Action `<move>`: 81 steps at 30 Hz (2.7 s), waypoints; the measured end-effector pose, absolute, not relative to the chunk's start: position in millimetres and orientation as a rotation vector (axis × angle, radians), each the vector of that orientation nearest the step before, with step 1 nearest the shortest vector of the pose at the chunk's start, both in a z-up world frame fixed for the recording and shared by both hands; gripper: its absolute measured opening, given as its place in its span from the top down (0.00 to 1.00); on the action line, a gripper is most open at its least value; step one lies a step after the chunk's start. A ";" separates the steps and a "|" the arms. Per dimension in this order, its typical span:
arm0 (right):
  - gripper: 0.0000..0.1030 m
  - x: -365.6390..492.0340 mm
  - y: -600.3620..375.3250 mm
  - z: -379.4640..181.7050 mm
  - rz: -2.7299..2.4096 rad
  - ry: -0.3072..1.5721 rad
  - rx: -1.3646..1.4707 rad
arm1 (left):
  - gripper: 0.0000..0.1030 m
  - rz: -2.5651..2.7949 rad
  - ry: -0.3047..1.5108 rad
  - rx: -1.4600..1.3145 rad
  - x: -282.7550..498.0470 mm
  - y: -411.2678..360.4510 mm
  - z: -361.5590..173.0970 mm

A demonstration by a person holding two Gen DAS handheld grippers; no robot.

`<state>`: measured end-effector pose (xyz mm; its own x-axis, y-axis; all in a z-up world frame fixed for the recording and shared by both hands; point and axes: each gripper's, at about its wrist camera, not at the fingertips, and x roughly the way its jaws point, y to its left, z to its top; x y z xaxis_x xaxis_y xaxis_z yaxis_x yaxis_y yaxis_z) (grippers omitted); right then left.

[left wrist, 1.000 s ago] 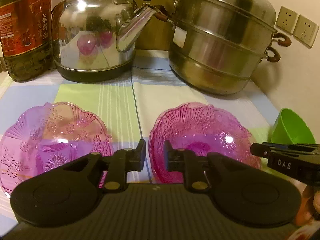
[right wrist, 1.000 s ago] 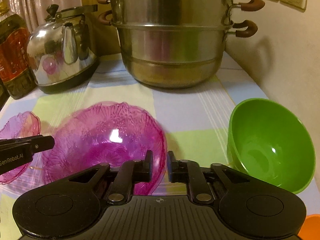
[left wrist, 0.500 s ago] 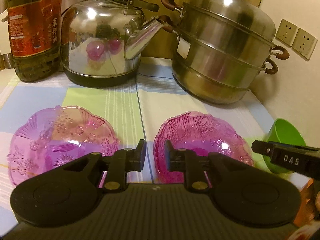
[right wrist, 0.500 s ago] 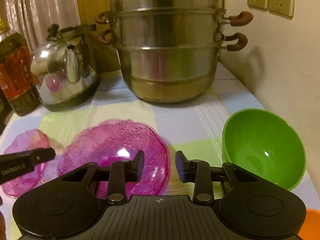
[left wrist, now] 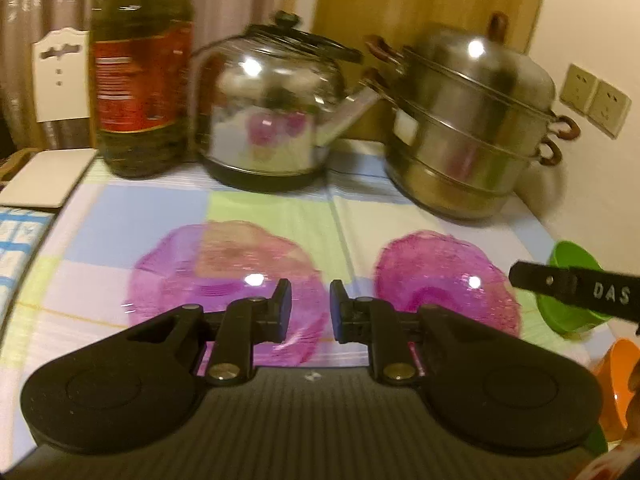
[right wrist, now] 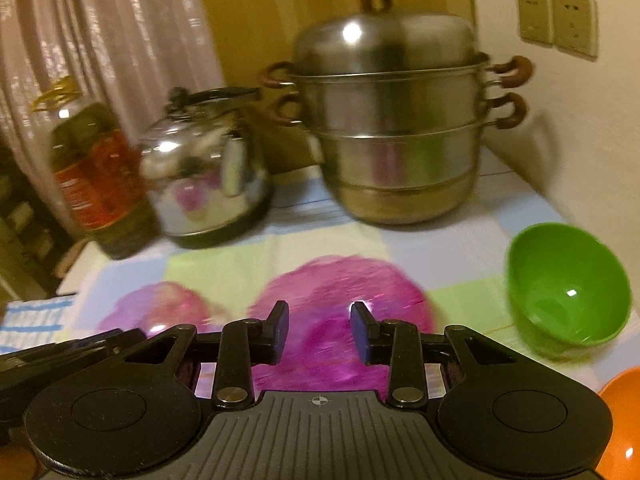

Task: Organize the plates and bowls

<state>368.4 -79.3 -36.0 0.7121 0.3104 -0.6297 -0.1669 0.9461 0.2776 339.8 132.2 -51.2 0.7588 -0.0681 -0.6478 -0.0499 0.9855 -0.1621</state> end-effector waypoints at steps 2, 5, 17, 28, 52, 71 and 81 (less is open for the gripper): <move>0.66 360.3 -67.7 -33.7 0.298 0.737 0.211 | 0.83 0.019 0.712 -0.194 330.5 145.6 -48.8; 0.66 351.9 -50.9 -35.2 0.342 0.752 0.212 | 0.83 0.060 0.719 -0.219 315.4 165.9 -47.8; 0.66 344.5 -3.2 -50.0 0.425 0.804 0.210 | 0.82 0.160 0.753 -0.244 292.3 217.5 -57.9; 0.66 361.2 26.0 -74.0 0.449 0.884 0.194 | 0.73 0.171 0.767 -0.321 301.9 242.5 -74.2; 0.66 400.7 60.0 -114.7 0.417 1.034 0.197 | 0.72 0.188 0.827 -0.423 342.5 254.1 -121.6; 0.78 409.6 54.1 -128.4 0.433 1.069 0.227 | 0.87 0.173 0.834 -0.409 349.0 246.8 -127.4; 0.81 410.5 57.7 -126.6 0.453 1.052 0.190 | 0.87 0.170 0.855 -0.406 348.4 245.6 -124.6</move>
